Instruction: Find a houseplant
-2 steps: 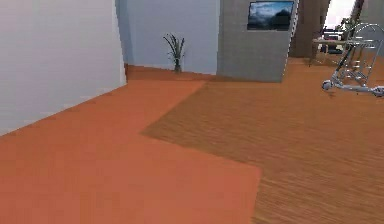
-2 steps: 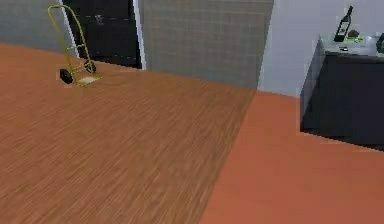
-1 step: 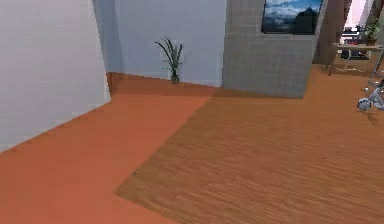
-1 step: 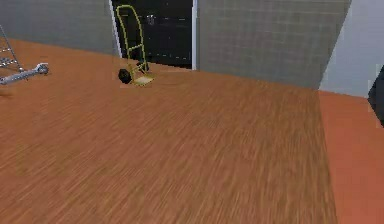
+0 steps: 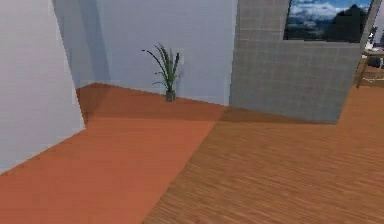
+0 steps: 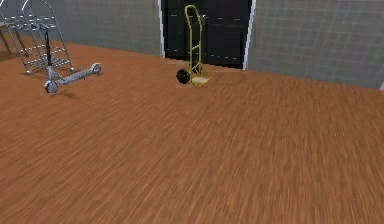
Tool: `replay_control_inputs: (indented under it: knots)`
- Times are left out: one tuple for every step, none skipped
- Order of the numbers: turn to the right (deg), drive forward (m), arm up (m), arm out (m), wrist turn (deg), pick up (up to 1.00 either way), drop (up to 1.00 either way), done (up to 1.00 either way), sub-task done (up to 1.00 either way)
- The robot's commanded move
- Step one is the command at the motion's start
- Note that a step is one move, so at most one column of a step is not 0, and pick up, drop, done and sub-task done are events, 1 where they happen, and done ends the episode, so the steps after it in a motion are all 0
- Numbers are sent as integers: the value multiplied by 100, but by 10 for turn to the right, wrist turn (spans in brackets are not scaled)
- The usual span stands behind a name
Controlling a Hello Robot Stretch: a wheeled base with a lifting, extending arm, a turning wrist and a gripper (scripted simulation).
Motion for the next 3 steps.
replay_control_inputs:
  knots:
    - [-30,0,0,0,0,0,0,0,0]
    - [0,100,0,0,0,0,0,0,0]
    - [0,100,0,0,0,0,0,0,0]
